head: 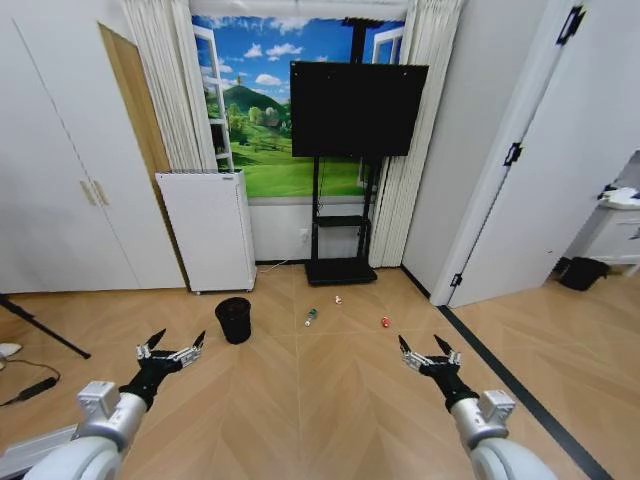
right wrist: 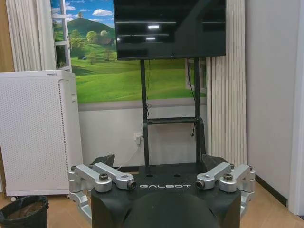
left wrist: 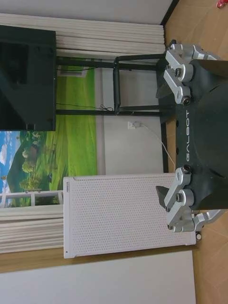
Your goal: Pick up the trash bin and place the garbage on the floor into it.
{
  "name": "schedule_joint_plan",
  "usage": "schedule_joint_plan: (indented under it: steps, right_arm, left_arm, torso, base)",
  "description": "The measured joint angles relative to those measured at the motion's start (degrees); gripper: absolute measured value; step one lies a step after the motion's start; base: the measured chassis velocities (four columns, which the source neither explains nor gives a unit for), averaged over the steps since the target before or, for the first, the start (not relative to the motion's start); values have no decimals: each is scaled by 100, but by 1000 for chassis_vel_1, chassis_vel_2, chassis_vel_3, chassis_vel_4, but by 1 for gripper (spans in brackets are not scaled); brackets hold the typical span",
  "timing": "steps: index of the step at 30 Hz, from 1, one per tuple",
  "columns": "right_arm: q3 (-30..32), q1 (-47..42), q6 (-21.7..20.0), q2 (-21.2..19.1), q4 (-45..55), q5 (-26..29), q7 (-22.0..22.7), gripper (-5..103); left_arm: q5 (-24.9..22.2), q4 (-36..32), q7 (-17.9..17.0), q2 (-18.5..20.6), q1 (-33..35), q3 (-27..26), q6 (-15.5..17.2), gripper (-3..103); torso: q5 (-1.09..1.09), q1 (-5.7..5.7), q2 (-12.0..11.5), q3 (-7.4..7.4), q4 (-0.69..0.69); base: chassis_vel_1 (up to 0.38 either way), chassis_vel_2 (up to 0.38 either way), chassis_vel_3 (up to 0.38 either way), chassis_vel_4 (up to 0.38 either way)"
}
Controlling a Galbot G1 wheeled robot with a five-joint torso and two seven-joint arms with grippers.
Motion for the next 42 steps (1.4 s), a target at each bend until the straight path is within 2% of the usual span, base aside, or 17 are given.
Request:
schedule_joint_plan:
  steps: [28,42]
  right_arm:
    - [-27,58,149,40,-172,-30,5,100]
    - [-32,110,138,46,-247,-101,203,100]
  left_arm:
    - [34,-86,35,-43,12,-44,-17,100]
    - [14,46,66,-57,23,-263,-42,100]
  torso:
    - [0,0,0,0,0]
    - [0,0,0,0,0]
  base:
    - [0,0,0,0]
    - [0,0,0,0]
